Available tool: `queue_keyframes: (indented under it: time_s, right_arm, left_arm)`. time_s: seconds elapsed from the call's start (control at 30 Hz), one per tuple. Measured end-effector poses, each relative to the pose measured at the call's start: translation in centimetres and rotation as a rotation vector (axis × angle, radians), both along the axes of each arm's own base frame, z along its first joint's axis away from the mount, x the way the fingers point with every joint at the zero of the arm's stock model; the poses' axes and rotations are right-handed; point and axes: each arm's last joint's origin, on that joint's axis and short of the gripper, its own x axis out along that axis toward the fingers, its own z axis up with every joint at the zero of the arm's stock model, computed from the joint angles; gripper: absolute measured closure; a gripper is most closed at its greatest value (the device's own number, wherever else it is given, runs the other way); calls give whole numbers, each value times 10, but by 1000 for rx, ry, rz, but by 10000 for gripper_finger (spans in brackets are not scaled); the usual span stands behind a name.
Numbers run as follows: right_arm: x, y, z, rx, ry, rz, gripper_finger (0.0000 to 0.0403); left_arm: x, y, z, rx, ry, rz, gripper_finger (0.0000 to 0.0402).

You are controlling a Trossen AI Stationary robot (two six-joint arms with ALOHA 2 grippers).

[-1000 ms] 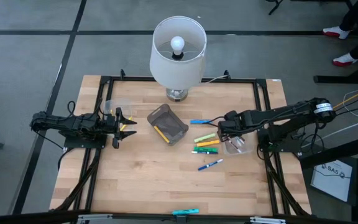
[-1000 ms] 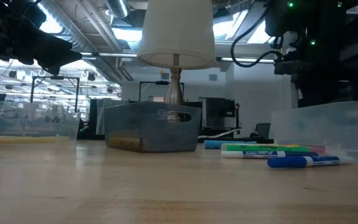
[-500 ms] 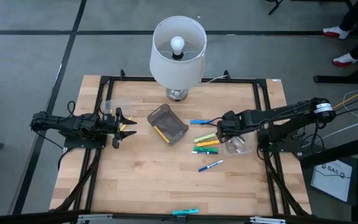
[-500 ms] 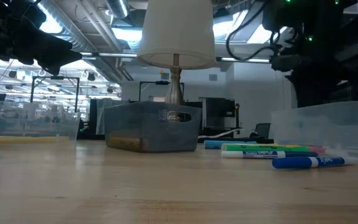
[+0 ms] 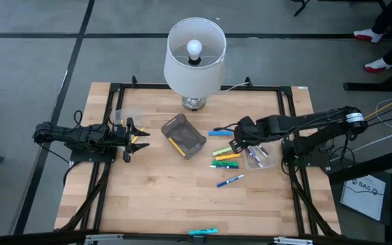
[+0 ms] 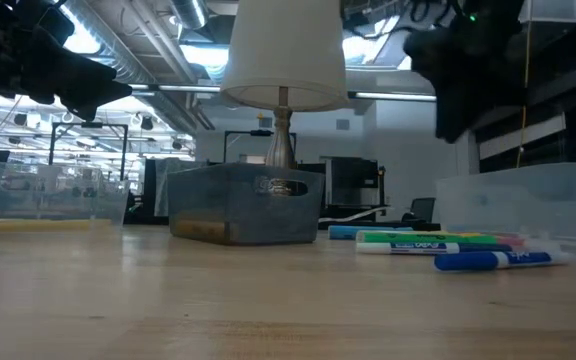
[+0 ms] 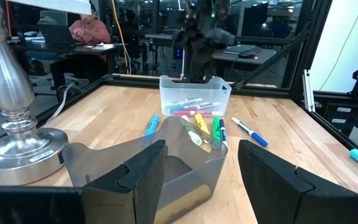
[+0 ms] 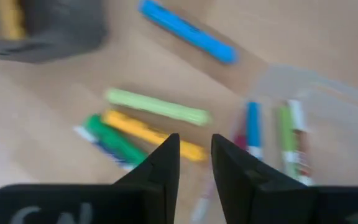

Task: Pick & Place Markers
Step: Put the light blue marker into the black bin

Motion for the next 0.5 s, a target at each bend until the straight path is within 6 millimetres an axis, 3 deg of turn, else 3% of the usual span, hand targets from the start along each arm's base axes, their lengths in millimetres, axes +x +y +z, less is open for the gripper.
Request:
queue_keyframes:
  time_s: [0.5]
  right_arm:
    - [53,47,9,-73,-438,295,327]
  left_arm:
    - [0,0,0,0,0,0,205]
